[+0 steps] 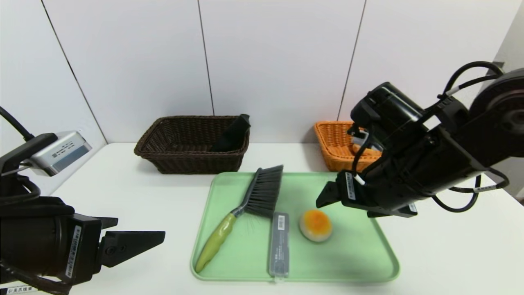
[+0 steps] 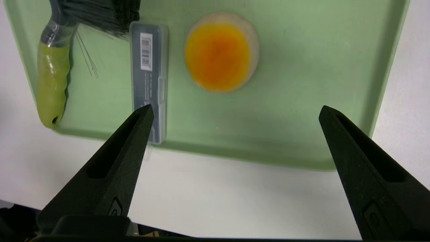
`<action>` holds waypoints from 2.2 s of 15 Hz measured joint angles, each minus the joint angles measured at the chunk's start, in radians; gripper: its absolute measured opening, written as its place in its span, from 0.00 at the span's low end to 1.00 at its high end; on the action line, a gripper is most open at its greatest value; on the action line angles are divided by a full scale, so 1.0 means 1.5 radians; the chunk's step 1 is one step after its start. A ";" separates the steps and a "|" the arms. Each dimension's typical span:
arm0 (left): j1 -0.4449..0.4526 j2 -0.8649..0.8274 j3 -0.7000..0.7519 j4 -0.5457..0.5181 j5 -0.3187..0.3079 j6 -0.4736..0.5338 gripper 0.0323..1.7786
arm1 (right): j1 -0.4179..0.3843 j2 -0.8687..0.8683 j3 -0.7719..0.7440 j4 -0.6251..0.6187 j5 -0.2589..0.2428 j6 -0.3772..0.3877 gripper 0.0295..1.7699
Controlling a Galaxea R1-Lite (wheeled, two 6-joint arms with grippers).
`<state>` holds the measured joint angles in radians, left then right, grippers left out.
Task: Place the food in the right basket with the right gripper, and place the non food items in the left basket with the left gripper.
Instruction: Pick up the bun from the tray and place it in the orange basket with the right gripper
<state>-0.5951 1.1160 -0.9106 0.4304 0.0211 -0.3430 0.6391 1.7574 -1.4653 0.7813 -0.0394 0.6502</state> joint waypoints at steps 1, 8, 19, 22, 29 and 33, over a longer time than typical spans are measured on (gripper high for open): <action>0.000 -0.003 0.003 0.000 0.000 0.000 0.95 | 0.003 0.020 -0.029 0.017 -0.011 0.000 0.96; 0.001 -0.005 0.006 -0.001 0.002 0.000 0.95 | 0.016 0.142 -0.198 0.161 -0.038 0.009 0.96; 0.001 -0.008 0.008 -0.001 0.003 0.001 0.95 | 0.023 0.246 -0.266 0.199 -0.039 0.012 0.96; 0.001 -0.010 0.009 0.000 0.002 0.001 0.95 | 0.023 0.256 -0.268 0.200 -0.039 0.017 0.96; 0.001 -0.014 0.009 0.000 0.002 0.001 0.95 | 0.024 0.264 -0.271 0.218 -0.039 0.026 0.78; 0.001 -0.021 0.010 0.004 0.002 0.001 0.95 | 0.024 0.270 -0.270 0.218 -0.038 0.030 0.49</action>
<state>-0.5936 1.0851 -0.8962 0.4357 0.0238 -0.3411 0.6753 2.1630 -1.8704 1.1087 -0.0957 0.6960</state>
